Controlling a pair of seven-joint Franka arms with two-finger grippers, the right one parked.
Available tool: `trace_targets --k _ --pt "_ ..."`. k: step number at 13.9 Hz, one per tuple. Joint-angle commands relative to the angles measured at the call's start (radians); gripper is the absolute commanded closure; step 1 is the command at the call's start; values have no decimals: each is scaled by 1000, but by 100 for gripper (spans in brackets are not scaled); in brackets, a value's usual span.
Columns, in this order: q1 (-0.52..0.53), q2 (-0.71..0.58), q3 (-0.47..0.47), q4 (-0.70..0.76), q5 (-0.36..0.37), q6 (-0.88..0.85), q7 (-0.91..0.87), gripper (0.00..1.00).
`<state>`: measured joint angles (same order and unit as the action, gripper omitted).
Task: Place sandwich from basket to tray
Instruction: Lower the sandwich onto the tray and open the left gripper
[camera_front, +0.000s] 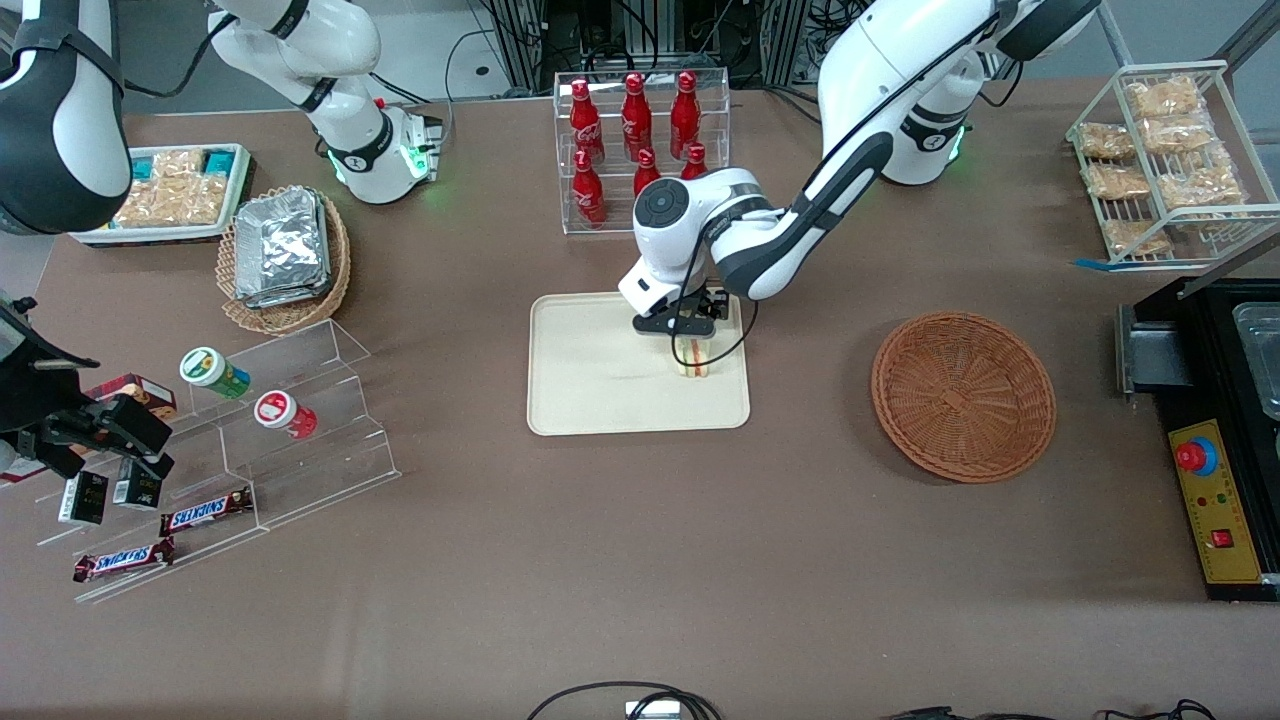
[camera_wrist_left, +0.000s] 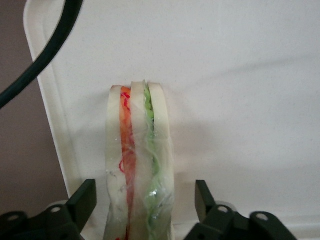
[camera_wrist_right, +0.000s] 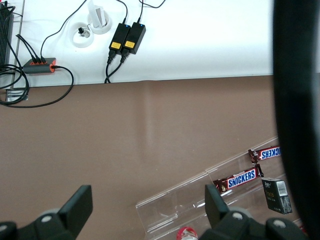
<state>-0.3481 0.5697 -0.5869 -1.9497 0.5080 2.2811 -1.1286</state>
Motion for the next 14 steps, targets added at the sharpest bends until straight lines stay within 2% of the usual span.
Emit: trace_targets --k 1,3,7,10,14 --pt "-2 -40 6 32 15 -37 -91 0" --pt "3 -74 10 58 1 -54 -91 0" --pt "75 -82 9 204 -31 -225 -86 0" --pt "162 -102 7 273 -61 -264 -73 0" --pt "256 -143 7 319 -66 -322 -71 0"
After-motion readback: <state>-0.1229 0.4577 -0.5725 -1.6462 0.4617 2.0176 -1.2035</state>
